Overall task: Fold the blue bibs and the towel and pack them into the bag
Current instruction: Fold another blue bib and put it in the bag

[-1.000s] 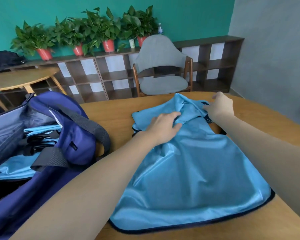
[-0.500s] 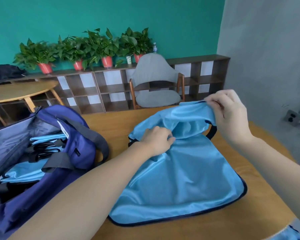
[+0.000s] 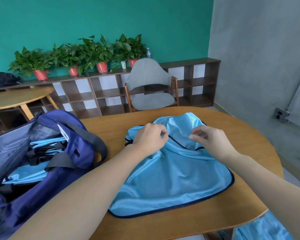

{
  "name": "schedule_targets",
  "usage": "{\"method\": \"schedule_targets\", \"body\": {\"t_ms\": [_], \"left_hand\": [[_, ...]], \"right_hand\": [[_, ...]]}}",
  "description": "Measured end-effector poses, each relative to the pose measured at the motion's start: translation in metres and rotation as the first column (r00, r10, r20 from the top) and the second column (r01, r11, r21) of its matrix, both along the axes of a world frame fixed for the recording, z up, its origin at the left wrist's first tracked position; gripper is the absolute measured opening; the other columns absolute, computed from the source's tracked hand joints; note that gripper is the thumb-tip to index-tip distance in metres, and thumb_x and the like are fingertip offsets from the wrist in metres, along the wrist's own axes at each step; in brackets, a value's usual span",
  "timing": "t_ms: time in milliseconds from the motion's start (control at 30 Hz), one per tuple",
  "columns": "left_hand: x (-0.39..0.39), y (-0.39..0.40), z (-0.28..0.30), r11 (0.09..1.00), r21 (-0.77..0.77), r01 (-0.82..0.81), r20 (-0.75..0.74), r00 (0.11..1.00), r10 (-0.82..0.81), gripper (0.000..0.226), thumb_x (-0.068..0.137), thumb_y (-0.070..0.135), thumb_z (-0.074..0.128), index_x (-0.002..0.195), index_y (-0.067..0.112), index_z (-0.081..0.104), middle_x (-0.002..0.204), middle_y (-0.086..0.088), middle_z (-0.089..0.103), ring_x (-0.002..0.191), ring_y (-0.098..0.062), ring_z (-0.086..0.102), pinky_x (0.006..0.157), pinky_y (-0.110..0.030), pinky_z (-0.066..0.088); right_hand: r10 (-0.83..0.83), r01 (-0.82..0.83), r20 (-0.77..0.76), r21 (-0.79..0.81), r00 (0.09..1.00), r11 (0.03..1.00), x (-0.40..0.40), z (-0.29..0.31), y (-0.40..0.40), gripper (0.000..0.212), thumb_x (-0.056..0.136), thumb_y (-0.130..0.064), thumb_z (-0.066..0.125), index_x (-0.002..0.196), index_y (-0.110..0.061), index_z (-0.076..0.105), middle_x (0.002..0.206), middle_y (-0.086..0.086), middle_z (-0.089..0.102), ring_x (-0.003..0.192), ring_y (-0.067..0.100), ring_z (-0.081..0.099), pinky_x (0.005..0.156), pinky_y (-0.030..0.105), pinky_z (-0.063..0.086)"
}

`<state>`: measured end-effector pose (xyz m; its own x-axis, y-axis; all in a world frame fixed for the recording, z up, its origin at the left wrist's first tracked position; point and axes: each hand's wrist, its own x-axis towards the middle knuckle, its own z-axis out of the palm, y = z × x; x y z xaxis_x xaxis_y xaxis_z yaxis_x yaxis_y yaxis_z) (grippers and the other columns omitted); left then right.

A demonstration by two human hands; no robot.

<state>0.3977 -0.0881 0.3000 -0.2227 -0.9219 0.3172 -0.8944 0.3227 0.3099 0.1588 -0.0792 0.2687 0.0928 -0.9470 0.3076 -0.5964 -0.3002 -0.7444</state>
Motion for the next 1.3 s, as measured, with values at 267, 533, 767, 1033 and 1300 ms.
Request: {"method": "schedule_targets", "body": {"t_ms": [267,533,767,1033,1300], "left_hand": [[0.014,-0.041,-0.016,0.993,0.084,0.079,-0.078,0.994,-0.073,0.018,0.098,0.024,0.066,0.115,0.027,0.071,0.119,0.010,0.069,0.112,-0.011,0.061,0.096,-0.035,0.051],[0.013,-0.069,-0.017,0.947,0.205,0.249,0.081,0.960,-0.269,0.038,0.089,0.033,0.077,0.127,0.031,0.069,0.143,0.008,0.054,0.138,-0.016,0.037,0.117,-0.042,0.028],[0.020,-0.063,-0.004,0.959,0.159,0.234,0.017,0.971,-0.240,0.018,0.083,0.040,0.081,0.083,0.025,0.071,0.104,0.005,0.068,0.111,-0.018,0.055,0.103,-0.045,0.042],[0.064,-0.026,0.032,0.975,0.164,0.151,0.024,0.987,-0.157,0.022,0.078,0.055,0.080,0.076,0.037,0.068,0.086,0.021,0.067,0.099,-0.015,0.056,0.089,-0.035,0.045],[0.093,0.039,0.064,0.984,0.148,0.103,-0.033,0.994,-0.099,0.011,0.085,0.038,0.081,0.090,0.030,0.076,0.082,0.013,0.072,0.080,0.004,0.063,0.074,-0.016,0.046]], "right_hand": [[0.058,-0.010,-0.198,0.232,0.978,0.973,0.038,-0.016,-0.034,0.042,0.083,-0.047,0.080,0.113,-0.024,0.062,0.105,-0.006,0.064,0.094,0.012,0.060,0.086,0.027,0.049],[0.104,-0.080,-0.145,0.159,0.984,0.984,0.049,-0.015,-0.045,0.003,0.092,-0.023,0.071,0.095,-0.023,0.070,0.084,-0.011,0.066,0.073,0.005,0.058,0.074,0.021,0.049],[0.136,-0.135,0.003,0.133,0.991,0.982,0.040,0.004,-0.042,0.006,0.090,-0.021,0.076,0.090,-0.026,0.074,0.084,-0.011,0.067,0.051,0.002,0.045,0.052,0.013,0.036],[0.062,-0.060,-0.078,0.028,0.995,0.998,0.024,0.027,-0.017,0.018,0.089,-0.019,0.076,0.084,-0.026,0.061,0.087,-0.009,0.068,0.084,0.008,0.063,0.072,0.023,0.049],[0.080,-0.114,-0.286,-0.105,0.955,0.988,0.007,0.048,0.020,0.026,0.097,-0.004,0.062,0.090,-0.023,0.078,0.099,-0.016,0.068,0.093,-0.001,0.060,0.089,0.011,0.046]]}}
